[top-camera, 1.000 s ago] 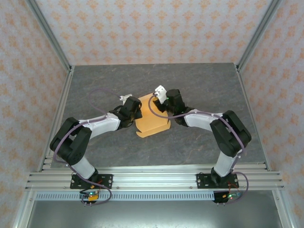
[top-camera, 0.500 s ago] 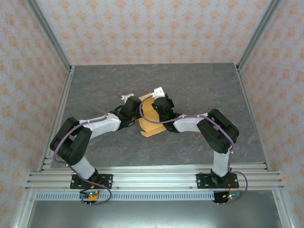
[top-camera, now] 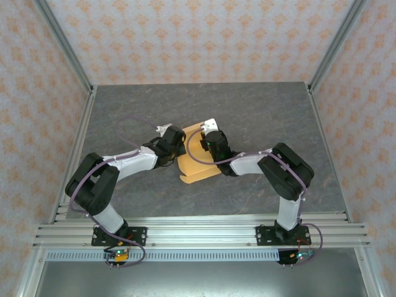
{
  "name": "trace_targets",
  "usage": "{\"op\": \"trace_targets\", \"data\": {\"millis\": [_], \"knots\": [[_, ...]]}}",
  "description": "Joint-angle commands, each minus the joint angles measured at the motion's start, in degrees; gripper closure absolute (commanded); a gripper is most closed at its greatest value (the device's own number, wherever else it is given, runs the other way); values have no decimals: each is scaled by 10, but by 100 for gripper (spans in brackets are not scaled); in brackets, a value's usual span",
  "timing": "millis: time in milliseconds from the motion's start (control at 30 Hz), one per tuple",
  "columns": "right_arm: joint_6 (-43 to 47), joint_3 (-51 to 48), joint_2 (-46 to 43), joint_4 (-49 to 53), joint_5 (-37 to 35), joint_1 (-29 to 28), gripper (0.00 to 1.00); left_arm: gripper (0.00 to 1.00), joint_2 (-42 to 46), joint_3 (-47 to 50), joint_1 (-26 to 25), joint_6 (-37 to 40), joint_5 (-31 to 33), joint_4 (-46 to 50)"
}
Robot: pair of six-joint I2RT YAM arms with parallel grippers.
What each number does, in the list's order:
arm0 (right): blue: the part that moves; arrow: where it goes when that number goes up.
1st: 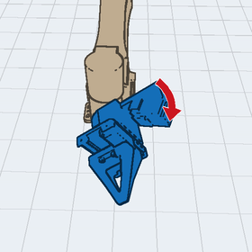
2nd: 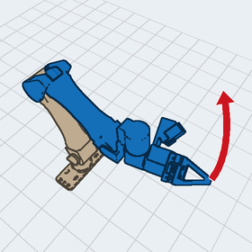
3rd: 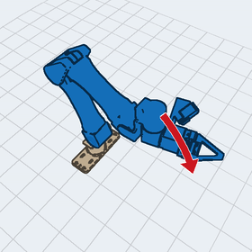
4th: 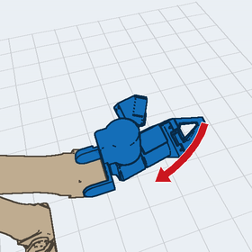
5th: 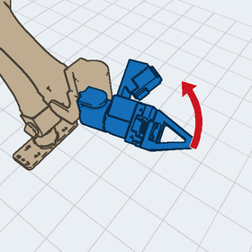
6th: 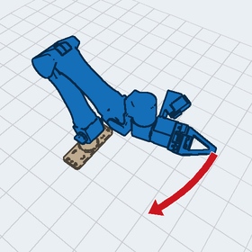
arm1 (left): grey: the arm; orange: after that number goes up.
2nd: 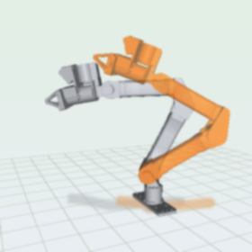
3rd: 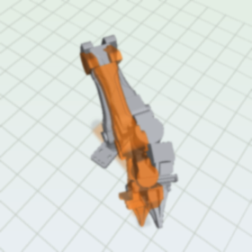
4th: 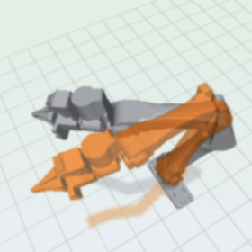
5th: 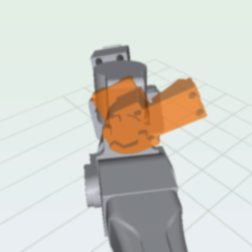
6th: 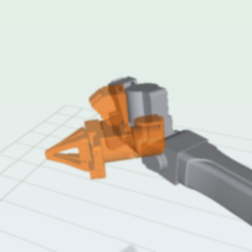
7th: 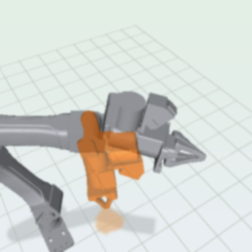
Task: Fold the paper box
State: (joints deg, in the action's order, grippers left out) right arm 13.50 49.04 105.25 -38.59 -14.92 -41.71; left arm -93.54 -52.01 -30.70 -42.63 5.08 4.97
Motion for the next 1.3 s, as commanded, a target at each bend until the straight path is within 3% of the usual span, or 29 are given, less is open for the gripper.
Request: {"op": "trace_targets", "data": {"millis": [0, 200, 400, 600, 633, 667, 733, 900, 1133, 1267], "knots": [[-19, -22, -50, 0, 63, 12, 56, 100, 0, -20, 4, -40, 39, 26], [-79, -50, -144, 4, 121, 26, 46, 100, 5, -48, 4, -80, 77, 89], [-182, -76, -263, 58, 87, 39, 37, 100, 17, -63, 7, -121, 62, 110], [-371, -48, -371, 263, 63, 41, 34, 100, 20, -79, 18, -188, 35, 129], [-414, -40, -387, 305, 78, 40, 41, 100, 19, -81, 20, -202, 33, 131], [-449, -14, -392, 372, 85, 35, 43, 100, 18, -82, 22, -217, 31, 130], [-499, 36, -385, 486, 70, 7, 38, 100, 14, -88, 26, -245, 21, 132], [-699, 24, -383, 563, 112, -5, 34, 100, 0, -101, 36, -299, -13, 119], [-662, 41, -301, 445, 282, -6, 33, 100, -17, -111, 37, -318, -31, 118], [-657, 67, -279, 461, 288, -6, 33, 100, -23, -111, 37, -328, -41, 114]]}}
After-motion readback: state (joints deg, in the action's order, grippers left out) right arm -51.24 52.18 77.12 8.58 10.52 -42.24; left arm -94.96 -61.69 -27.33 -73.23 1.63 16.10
